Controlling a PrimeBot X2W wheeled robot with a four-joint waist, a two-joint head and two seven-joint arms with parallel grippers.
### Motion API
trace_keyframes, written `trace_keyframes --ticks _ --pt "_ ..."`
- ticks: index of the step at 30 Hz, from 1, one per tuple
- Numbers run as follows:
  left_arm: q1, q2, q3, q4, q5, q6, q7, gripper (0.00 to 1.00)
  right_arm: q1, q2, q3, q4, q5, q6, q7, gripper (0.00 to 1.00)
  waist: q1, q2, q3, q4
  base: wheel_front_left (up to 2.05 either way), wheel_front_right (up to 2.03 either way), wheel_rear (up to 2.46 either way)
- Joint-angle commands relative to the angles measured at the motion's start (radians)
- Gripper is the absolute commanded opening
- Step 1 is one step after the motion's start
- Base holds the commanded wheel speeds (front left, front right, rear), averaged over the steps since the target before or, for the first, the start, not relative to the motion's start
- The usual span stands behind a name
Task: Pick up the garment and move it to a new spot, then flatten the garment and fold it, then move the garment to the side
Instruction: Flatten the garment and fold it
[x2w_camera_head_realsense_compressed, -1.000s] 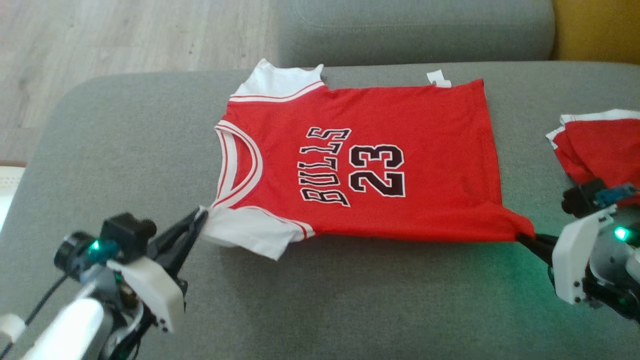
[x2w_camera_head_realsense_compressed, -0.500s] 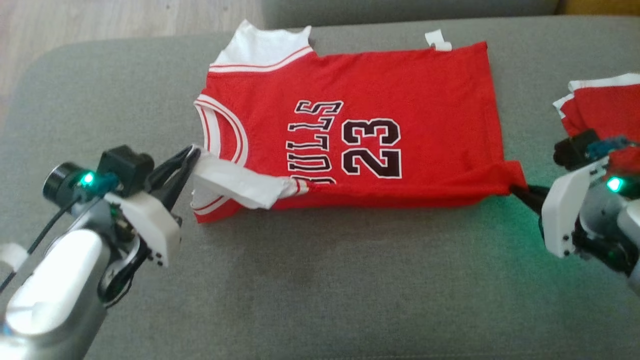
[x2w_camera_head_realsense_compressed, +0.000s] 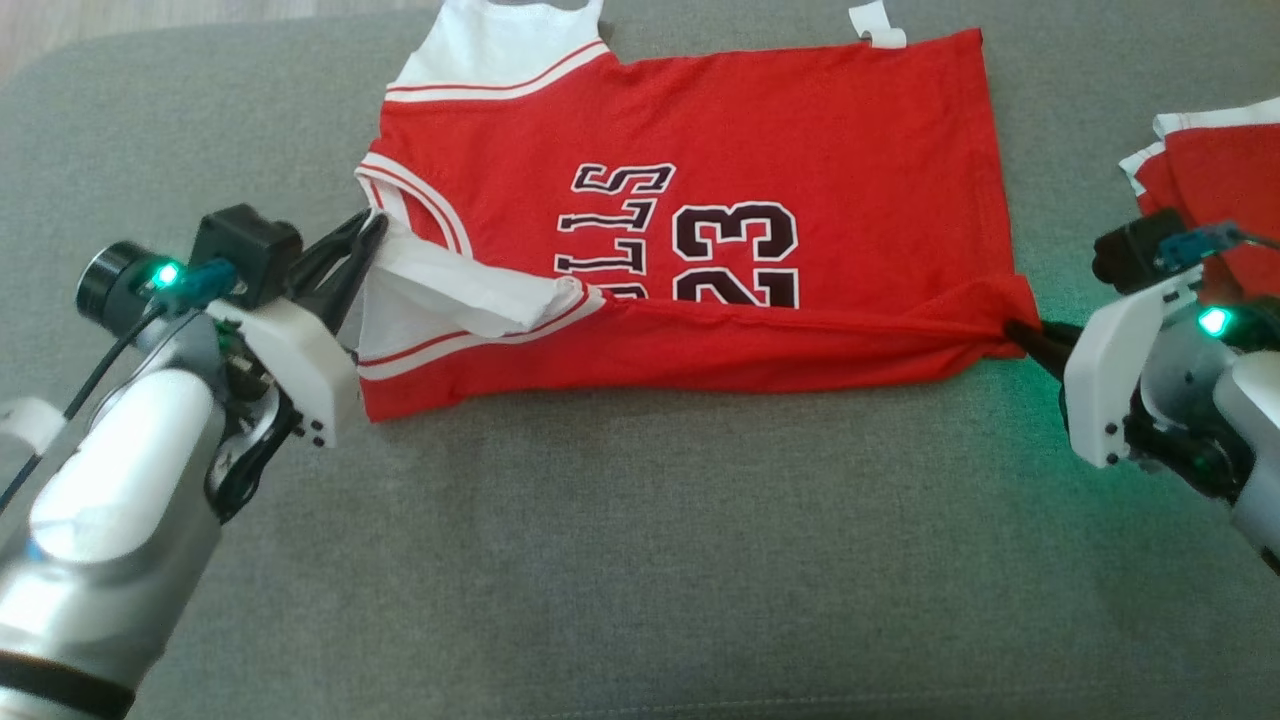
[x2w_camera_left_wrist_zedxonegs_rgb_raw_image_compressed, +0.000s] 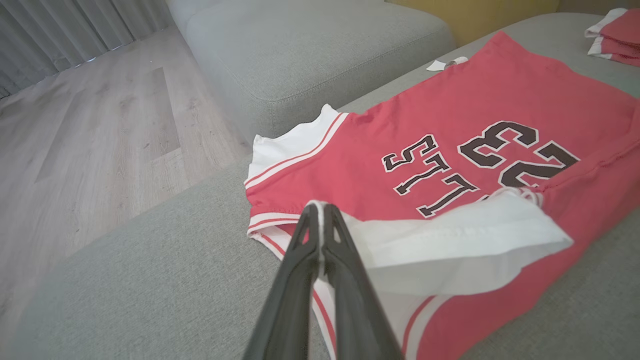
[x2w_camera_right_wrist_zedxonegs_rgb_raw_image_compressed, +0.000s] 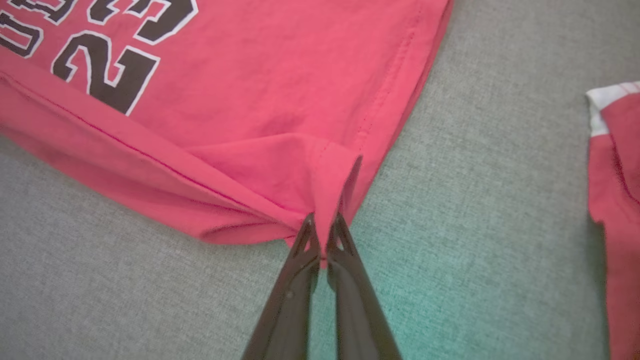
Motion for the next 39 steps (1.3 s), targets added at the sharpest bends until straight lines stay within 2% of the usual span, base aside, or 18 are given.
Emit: trace_keyframes --ticks 1,13,14,15,16,17,18,22,28,31,35,37,39 --pt "-0.076 0.030 0.022 0.001 0.006 0.001 -0.015 0.00 -0.028 -0.009 0.002 -0.009 -0.009 0.007 -0.017 0.00 0.0000 0.0000 0.010 -0.002 0.00 0.00 0.00" --pt "-0.201 0.007 -0.041 0.154 0.002 0.001 -0.055 0.00 -0.106 0.015 0.033 0.022 -0.006 0.007 -0.053 0.00 0.0000 0.0000 0.043 -0.011 0.00 0.00 0.00" --pt "-0.208 0.003 -0.046 0.168 0.002 0.001 -0.060 0.00 -0.113 0.017 0.032 0.028 -0.008 0.007 -0.067 0.48 0.0000 0.0000 0.045 -0.010 0.00 0.00 0.00" --pt "-0.214 -0.004 -0.046 0.184 0.000 0.002 -0.064 0.00 -0.118 0.020 0.029 0.039 -0.010 0.007 -0.078 1.00 0.0000 0.0000 0.046 -0.009 0.00 0.00 0.00" --pt "-0.220 -0.011 -0.044 0.200 -0.001 0.007 -0.070 0.00 -0.123 0.024 0.029 0.046 -0.013 0.007 -0.093 1.00 0.0000 0.0000 0.047 -0.008 0.00 0.00 0.00" --pt "-0.225 -0.018 -0.044 0.216 0.000 0.013 -0.075 0.69 -0.126 0.028 0.023 0.057 -0.012 0.007 -0.110 1.00 0.0000 0.0000 0.047 -0.007 0.00 0.00 0.00" --pt "-0.229 -0.026 -0.045 0.230 0.001 0.017 -0.084 1.00 -0.128 0.032 0.015 0.068 -0.010 0.007 -0.128 1.00 0.0000 0.0000 0.047 -0.005 0.00 0.00 0.00" --pt "-0.240 -0.051 -0.031 0.276 -0.003 0.051 -0.133 1.00 -0.133 0.046 -0.017 0.098 -0.012 0.007 -0.225 1.00 0.0000 0.0000 0.041 0.001 0.00 0.00 0.00" --pt "-0.199 -0.086 0.063 0.244 -0.053 0.140 -0.192 1.00 -0.110 0.096 -0.143 0.129 -0.012 0.007 -0.475 1.00 0.0000 0.0000 0.004 0.004 0.00 0.00 0.00" --pt "-0.131 -0.113 0.166 0.111 -0.084 0.192 -0.197 1.00 -0.074 0.153 -0.228 0.128 -0.019 0.007 -0.591 1.00 0.0000 0.0000 -0.022 0.001 0.00 0.00 0.00" --pt "0.034 -0.169 0.335 -0.127 -0.078 0.252 -0.197 1.00 0.006 0.255 -0.399 0.082 -0.055 0.007 -0.644 1.00 0.0000 0.0000 -0.054 -0.008 0.00 0.00 0.00" --pt "0.123 -0.212 0.404 -0.227 -0.057 0.266 -0.198 1.00 0.065 0.317 -0.516 0.022 -0.122 0.007 -0.646 1.00 0.0000 0.0000 -0.068 -0.013 0.00 0.00 0.00" --pt "0.201 -0.259 0.454 -0.298 -0.031 0.267 -0.198 1.00 0.148 0.391 -0.631 -0.060 -0.237 0.007 -0.647 1.00 0.0000 0.0000 -0.077 -0.017 0.00 0.00 0.00"
